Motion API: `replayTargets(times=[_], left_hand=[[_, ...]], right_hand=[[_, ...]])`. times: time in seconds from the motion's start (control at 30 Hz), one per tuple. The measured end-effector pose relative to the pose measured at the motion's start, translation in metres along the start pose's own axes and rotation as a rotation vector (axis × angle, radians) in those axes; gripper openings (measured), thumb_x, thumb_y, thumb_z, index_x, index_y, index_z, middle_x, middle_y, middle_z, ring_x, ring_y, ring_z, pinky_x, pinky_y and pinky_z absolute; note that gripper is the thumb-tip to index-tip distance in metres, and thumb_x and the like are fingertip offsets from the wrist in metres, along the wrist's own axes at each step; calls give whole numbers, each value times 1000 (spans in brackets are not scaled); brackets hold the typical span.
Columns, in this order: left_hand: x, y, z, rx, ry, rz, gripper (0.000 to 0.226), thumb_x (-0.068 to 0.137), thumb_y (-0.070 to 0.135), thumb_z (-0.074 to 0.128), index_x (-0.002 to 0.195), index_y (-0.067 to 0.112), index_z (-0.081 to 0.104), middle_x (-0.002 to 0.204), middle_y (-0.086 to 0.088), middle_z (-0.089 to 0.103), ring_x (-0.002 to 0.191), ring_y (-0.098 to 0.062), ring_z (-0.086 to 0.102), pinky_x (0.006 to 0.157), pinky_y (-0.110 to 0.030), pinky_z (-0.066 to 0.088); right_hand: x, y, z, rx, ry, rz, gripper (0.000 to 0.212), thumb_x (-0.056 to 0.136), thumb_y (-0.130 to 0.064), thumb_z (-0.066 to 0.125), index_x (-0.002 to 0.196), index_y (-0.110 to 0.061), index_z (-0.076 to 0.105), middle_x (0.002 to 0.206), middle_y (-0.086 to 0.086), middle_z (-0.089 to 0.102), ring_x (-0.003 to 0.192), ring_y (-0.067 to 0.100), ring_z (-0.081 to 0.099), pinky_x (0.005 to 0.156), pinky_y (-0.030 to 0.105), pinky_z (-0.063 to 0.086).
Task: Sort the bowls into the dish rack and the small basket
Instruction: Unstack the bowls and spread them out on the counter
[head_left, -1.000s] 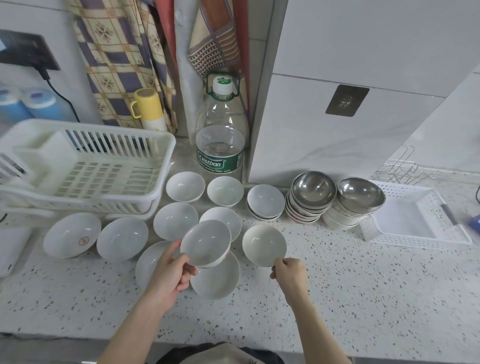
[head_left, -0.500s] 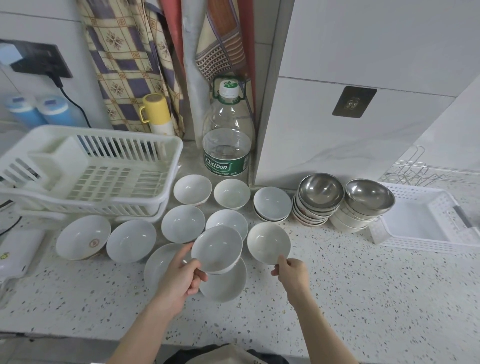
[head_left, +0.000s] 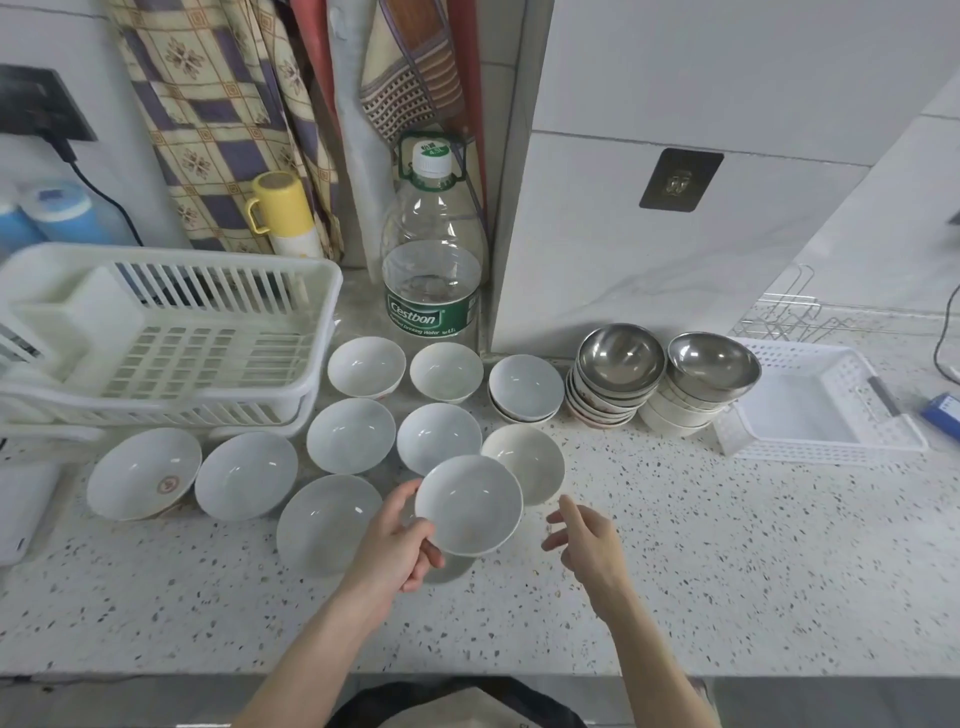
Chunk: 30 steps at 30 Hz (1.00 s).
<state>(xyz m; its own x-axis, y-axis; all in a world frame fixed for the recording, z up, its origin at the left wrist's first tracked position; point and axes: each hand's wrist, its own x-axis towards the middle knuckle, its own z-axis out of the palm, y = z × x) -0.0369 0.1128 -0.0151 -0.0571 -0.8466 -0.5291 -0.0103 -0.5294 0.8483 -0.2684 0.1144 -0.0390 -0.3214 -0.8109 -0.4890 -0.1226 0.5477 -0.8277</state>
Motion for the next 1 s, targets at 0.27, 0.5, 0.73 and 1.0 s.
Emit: replayTargets(times=[0.27, 0.5, 0.73, 1.0], left_hand=[[-5, -9, 30, 124, -109, 22, 53, 94, 4, 42, 125, 48, 44, 49, -2, 60, 44, -11, 43, 38, -19, 30], [-11, -20, 50, 244, -197, 31, 45, 100, 21, 48, 131, 50, 34, 60, 2, 68, 40, -6, 43, 41, -18, 37], [-12, -32, 56, 409, -213, 93, 67, 97, 36, 55, 152, 38, 16, 78, 4, 74, 45, 1, 52, 46, -16, 44], [-7, -34, 40, 1114, 48, 299, 28, 99, 34, 52, 110, 13, 65, 81, 0, 71, 70, -16, 64, 63, -28, 50]], right_hand=[[-27, 2, -13, 31, -224, -137, 18, 89, -21, 58, 95, -10, 70, 63, 12, 69, 40, 13, 33, 41, 21, 29], [-33, 19, -23, -189, -55, -118, 30, 82, 2, 50, 60, -16, 57, 37, -10, 46, 41, 12, 34, 41, 21, 26], [-32, 31, -32, -219, 11, -93, 30, 84, -2, 51, 58, -18, 53, 42, -6, 54, 43, 13, 34, 43, 22, 25], [-26, 38, -34, -337, -12, -69, 18, 84, -7, 52, 74, -9, 67, 51, 0, 66, 46, 14, 43, 43, 22, 32]])
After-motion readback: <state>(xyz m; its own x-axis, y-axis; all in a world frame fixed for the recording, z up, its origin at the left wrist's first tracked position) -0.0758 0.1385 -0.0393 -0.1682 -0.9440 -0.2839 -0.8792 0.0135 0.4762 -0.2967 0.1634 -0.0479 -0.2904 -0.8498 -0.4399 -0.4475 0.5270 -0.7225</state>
